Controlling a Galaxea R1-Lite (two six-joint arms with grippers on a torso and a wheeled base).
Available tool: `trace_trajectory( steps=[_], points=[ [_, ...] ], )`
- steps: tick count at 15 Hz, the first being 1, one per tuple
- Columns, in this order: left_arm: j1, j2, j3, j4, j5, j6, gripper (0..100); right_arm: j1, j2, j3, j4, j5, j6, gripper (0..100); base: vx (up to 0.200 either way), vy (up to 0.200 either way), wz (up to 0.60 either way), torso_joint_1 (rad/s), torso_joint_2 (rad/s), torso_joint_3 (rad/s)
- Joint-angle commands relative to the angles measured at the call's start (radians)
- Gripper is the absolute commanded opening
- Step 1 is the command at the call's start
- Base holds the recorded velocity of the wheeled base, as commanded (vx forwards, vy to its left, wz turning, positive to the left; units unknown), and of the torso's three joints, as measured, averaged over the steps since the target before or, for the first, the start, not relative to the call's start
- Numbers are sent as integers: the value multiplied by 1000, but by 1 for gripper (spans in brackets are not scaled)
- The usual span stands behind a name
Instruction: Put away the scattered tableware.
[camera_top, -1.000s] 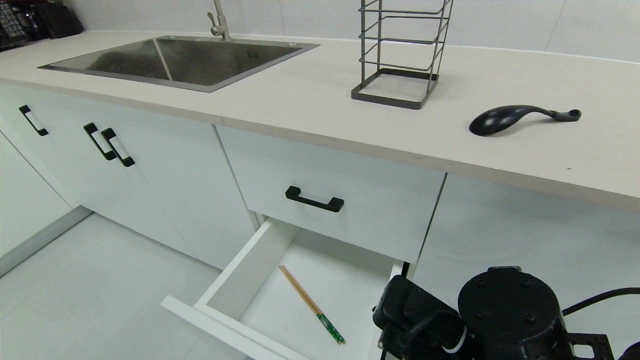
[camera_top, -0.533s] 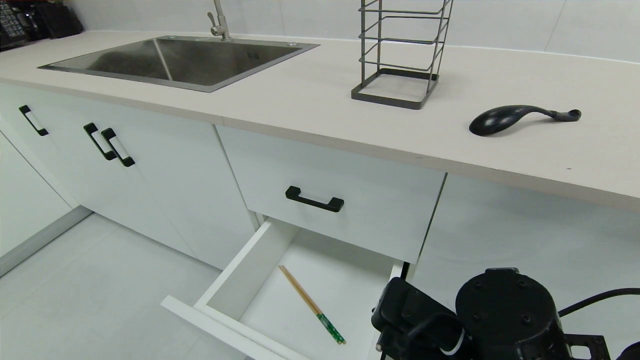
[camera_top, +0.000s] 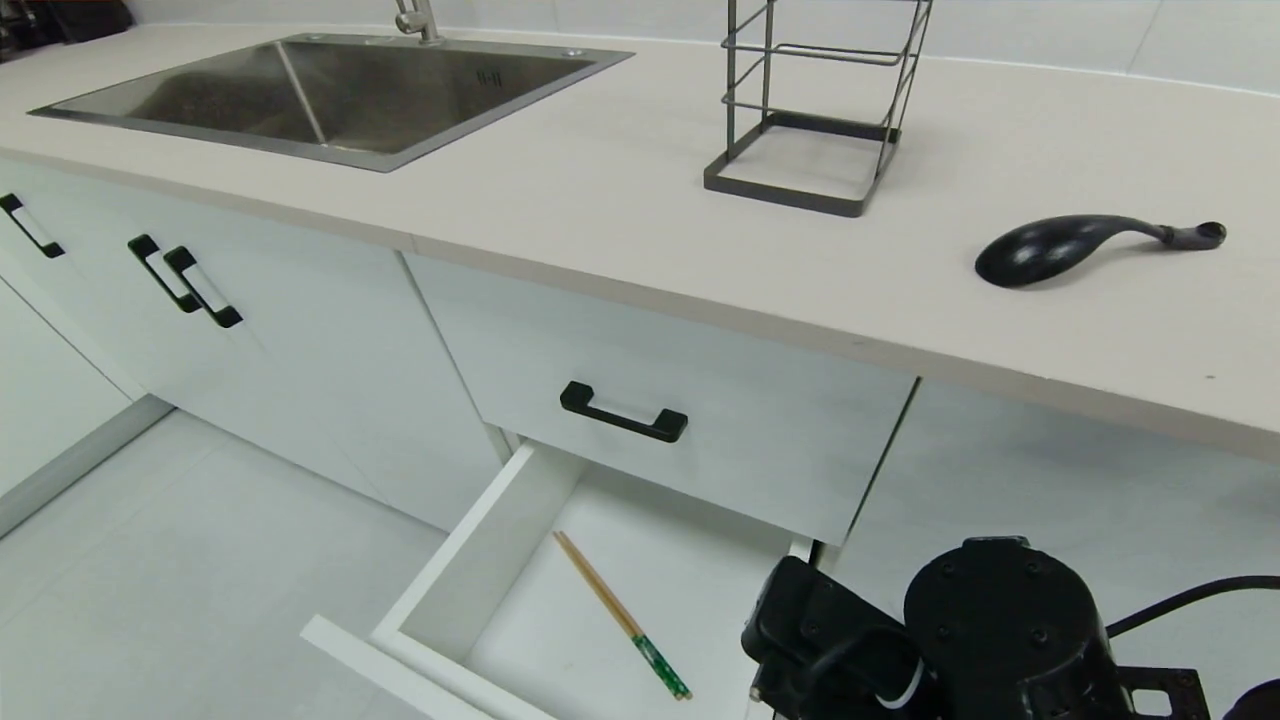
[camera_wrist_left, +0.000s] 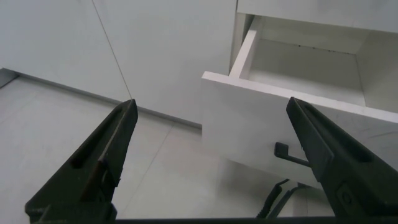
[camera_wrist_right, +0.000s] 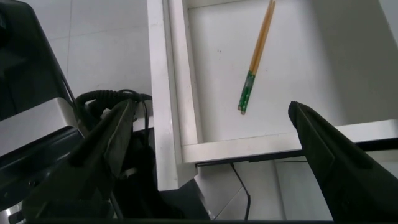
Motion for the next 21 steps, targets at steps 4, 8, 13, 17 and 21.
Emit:
trace_trajectory(
  steps=[4,8,13,17,21],
  points=[
    [0,0,0,0,0,0,100,10,3,9,-2,0,0,100,0,0,0,212,-615,-206],
    [0,0,0,0,0,1,100,12,7,13,-2,0,0,100,0,0,0,211,-494,-223],
    [0,0,0,0,0,1,100,12,13,12,-2,0,0,100,0,0,0,253,-487,-224],
    [0,0,0,0,0,0,100,12,26,6,-2,0,-2,100,0,0,0,309,-508,-243],
    [0,0,0,0,0,0,100,-16,52,-27,1,4,0,100,0,0,0,278,-530,-253]
  ],
)
